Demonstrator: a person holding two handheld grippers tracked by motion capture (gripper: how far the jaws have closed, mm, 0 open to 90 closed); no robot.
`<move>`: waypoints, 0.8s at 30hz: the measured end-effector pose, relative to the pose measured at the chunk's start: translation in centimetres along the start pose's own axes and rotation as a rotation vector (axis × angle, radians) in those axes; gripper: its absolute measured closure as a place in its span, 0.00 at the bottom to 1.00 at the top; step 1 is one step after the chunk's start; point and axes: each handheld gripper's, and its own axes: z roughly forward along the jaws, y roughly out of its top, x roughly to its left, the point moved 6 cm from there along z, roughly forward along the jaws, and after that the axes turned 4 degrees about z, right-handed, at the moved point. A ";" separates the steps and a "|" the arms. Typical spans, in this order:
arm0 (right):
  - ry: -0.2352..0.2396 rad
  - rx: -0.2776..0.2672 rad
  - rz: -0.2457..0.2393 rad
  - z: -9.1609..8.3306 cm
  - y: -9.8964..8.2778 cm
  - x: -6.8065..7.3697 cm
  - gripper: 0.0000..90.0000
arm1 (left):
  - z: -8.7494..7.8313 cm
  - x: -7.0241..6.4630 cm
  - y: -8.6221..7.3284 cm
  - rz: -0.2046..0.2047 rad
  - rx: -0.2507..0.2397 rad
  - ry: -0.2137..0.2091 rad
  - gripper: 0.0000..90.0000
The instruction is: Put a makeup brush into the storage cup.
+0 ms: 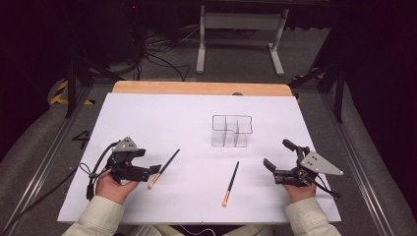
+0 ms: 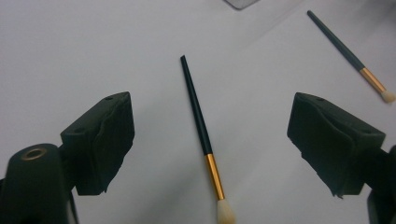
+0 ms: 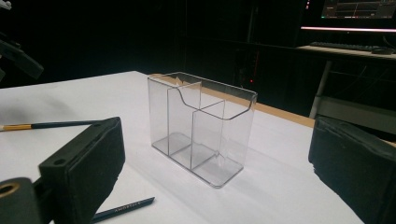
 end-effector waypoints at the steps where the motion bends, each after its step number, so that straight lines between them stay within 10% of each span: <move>1: 0.000 0.002 0.001 0.0 0.0 0.0 0.05 | 0.1 0.0 -0.1 -0.002 0.014 -0.009 0.18; 24: 0.010 0.020 -0.003 0.2 -0.3 0.1 0.05 | 1.9 -0.5 -1.0 -0.014 0.242 0.028 0.34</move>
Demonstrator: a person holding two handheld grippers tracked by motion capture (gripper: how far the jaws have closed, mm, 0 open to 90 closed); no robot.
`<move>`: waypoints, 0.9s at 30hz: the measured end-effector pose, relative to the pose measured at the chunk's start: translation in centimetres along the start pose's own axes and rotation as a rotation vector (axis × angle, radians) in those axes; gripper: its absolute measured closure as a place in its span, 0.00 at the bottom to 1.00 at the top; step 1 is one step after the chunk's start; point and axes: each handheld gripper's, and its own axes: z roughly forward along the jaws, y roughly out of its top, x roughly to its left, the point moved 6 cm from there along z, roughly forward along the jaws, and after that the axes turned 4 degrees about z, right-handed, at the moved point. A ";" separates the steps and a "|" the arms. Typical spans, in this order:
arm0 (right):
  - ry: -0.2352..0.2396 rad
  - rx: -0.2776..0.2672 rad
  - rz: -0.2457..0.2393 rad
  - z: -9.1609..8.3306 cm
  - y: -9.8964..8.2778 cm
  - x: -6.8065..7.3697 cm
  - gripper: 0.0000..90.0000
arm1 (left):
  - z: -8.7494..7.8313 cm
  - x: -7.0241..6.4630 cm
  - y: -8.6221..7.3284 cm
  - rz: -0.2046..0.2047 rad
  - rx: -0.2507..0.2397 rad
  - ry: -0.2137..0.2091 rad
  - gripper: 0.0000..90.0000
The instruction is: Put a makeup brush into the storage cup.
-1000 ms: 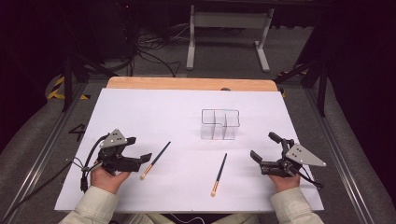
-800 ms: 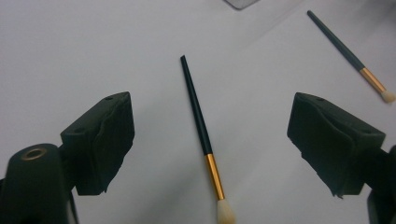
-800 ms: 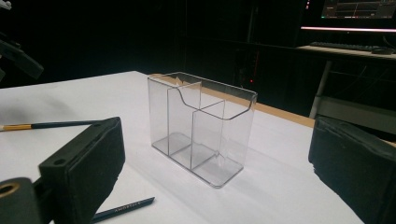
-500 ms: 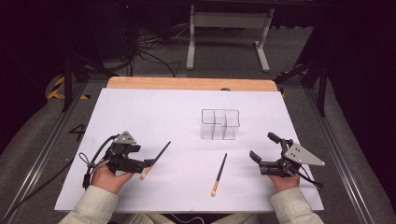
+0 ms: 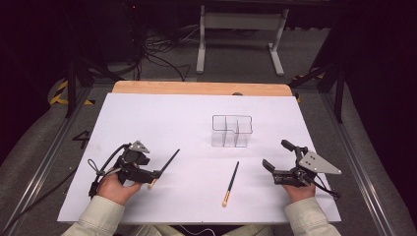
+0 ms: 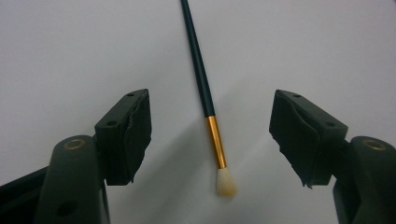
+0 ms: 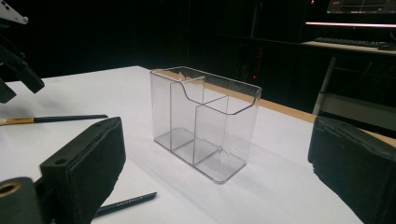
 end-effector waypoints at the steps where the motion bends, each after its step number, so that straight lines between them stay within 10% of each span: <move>1: 0.000 0.001 -0.001 0.0 0.0 0.0 0.05 | 0.1 0.0 0.0 -0.001 0.011 -0.001 0.34; 27: 0.009 0.006 -0.002 0.1 -0.1 0.1 0.05 | 1.9 -0.4 -1.0 -0.032 0.160 -0.043 0.62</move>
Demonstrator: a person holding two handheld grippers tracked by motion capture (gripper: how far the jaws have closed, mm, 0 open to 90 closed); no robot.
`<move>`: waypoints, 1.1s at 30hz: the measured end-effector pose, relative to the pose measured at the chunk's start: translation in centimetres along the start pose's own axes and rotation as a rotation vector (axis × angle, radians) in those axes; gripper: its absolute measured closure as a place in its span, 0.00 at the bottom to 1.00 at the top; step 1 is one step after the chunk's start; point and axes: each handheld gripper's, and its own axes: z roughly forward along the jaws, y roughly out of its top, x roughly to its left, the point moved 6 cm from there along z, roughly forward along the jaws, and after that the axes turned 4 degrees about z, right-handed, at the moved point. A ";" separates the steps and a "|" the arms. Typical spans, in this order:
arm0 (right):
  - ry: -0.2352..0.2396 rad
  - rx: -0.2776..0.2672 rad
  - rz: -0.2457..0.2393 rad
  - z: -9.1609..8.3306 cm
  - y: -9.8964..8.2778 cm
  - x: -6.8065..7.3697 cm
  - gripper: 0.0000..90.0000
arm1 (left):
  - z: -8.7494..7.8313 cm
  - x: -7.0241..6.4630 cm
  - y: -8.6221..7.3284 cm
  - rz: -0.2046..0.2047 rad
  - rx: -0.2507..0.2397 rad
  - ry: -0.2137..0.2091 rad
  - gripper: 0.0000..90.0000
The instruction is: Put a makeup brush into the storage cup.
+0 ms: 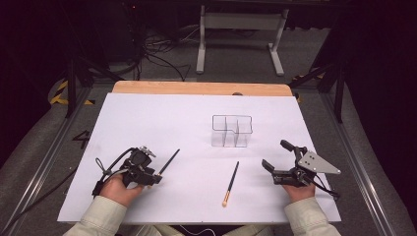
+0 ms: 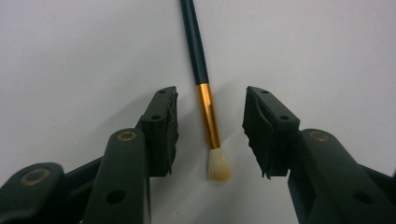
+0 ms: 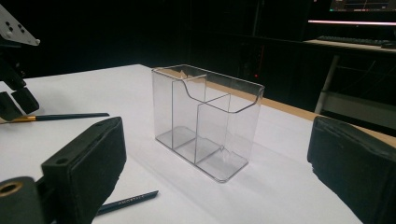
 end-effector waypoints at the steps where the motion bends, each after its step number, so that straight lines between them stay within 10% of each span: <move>1: -0.001 0.002 0.002 0.0 0.0 0.0 0.06 | 0.0 0.1 0.0 0.007 0.004 0.007 0.63; 33: -0.004 0.021 -0.001 0.1 -0.2 -0.1 0.06 | 0.2 0.1 -0.3 0.038 0.068 0.077 0.92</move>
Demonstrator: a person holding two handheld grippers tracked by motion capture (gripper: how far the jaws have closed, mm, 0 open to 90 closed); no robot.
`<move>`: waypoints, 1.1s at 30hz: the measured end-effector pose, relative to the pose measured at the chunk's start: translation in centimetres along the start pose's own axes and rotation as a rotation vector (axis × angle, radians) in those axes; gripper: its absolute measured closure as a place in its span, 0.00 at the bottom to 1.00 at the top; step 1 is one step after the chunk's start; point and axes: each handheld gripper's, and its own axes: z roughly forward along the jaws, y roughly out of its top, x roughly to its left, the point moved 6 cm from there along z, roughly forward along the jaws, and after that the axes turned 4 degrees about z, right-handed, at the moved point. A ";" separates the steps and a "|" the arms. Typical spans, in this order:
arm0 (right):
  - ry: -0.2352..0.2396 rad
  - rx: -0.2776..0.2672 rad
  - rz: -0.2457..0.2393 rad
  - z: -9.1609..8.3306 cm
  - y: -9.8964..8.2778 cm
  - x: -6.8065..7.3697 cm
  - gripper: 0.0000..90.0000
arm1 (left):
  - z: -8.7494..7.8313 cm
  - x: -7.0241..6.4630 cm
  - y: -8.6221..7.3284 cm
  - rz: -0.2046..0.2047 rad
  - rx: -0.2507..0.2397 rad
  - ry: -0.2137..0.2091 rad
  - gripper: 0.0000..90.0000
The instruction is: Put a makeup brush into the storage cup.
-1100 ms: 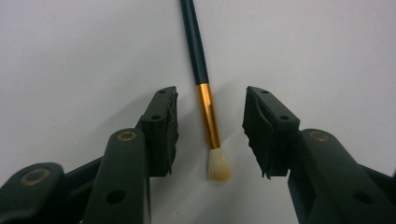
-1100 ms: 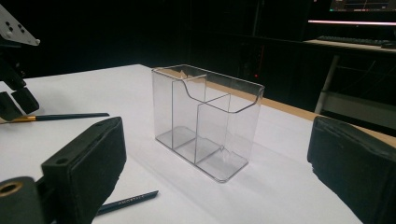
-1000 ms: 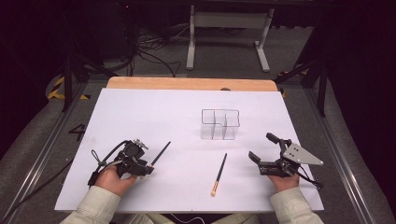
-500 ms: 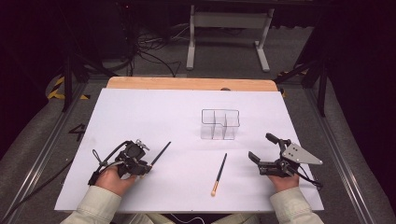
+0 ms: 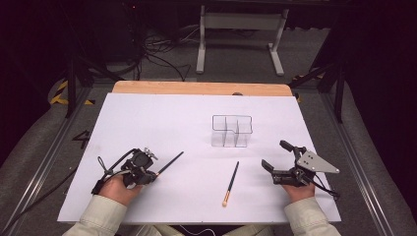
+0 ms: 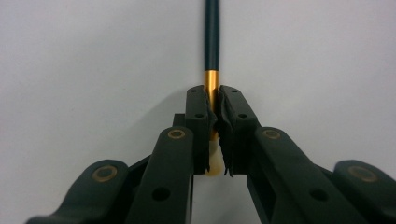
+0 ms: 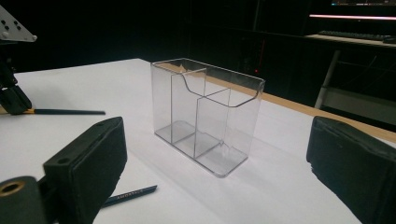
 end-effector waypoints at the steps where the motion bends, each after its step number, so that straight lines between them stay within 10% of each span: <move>1: 0.000 0.000 0.000 0.0 0.0 0.0 0.06 | 0.0 0.0 0.0 0.002 0.003 0.000 0.92; 17: 0.069 -0.021 -0.012 -0.5 1.0 0.1 0.18 | -0.3 0.3 0.3 0.029 0.006 -0.095 0.92; 33: 0.157 0.022 -0.056 -1.9 3.3 0.8 0.34 | -3.1 -1.3 2.3 0.205 -0.024 -0.168 0.93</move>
